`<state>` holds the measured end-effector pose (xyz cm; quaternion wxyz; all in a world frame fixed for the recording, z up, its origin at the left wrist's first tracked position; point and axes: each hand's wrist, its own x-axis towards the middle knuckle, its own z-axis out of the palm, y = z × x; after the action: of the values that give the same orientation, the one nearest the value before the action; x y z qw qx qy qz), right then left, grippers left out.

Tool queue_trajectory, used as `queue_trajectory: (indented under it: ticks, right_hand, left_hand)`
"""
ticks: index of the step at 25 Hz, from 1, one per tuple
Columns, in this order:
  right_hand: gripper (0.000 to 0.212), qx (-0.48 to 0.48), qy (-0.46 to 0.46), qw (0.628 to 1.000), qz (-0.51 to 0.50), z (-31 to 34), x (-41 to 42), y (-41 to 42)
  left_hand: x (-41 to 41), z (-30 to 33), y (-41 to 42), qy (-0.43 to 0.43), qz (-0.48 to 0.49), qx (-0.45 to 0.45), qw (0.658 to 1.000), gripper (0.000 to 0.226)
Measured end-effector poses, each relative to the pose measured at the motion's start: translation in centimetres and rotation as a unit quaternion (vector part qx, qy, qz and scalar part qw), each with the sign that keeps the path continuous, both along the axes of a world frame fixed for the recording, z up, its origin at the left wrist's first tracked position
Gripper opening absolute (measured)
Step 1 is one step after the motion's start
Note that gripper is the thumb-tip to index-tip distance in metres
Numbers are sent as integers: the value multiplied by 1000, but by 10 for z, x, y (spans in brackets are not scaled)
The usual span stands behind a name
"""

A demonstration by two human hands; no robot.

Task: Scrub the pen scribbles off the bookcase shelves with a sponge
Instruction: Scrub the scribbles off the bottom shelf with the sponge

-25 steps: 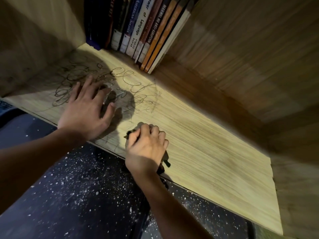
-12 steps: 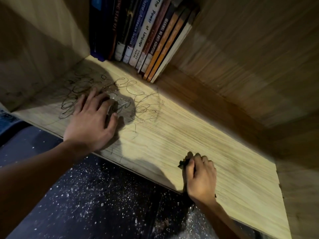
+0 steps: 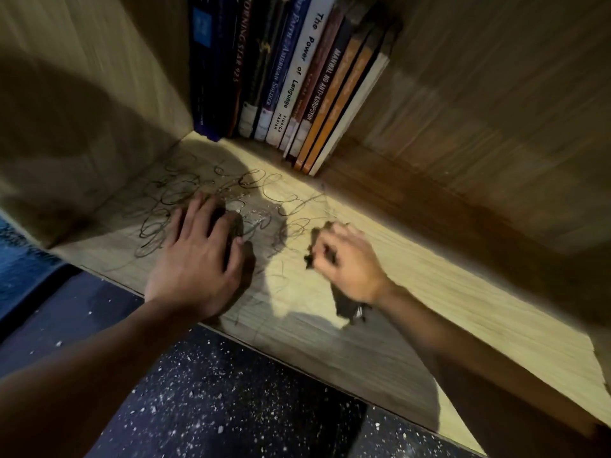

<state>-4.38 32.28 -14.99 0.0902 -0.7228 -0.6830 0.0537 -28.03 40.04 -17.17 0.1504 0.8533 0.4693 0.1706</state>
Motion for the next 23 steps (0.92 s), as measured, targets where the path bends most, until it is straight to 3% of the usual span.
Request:
queue_trajectory:
  ticks: [2,4,6,8,10,11,14,16,20,22,23]
  right_hand:
    - [24,30,21,982,-183,-2,28,34]
    - [22,10,-20,941,-338,-2,32,58]
    - [24,38,-51,962,-267,-5,7,55]
    - [14,38,-7,997,-63,-6,-23,18]
    - [11,10,14,998,56,-7,-15,-15]
    - [12,15,22,998,56,-6,2,-12]
    - [22,29,5,985,-169,0,37,35]
    - [20,27,-16,972,-232,0,26,56]
    - [13,-17,6,997,69,-5,-12,8]
    - [16,-6,39,996,80,-5,12,10]
    - [20,2,56,998,19,-5,25,25]
  left_hand:
    - [0,0,-2,3,4,-2,1000,71]
    - [1,1,-1,2,3,-7,1000,71]
    - [1,2,0,16,-7,-9,1000,71]
    - [1,2,-1,27,-9,-8,1000,71]
    - [0,2,-2,21,-9,-10,1000,70]
    - [-1,3,-2,16,-12,-13,1000,70]
    - [-1,5,-2,8,-14,-20,1000,71]
    - [0,4,-1,16,-17,-15,1000,70]
    - [0,3,0,27,-15,-12,999,69]
    - [0,3,-2,28,-12,-12,999,70]
    - [1,4,-3,27,-14,-14,999,71]
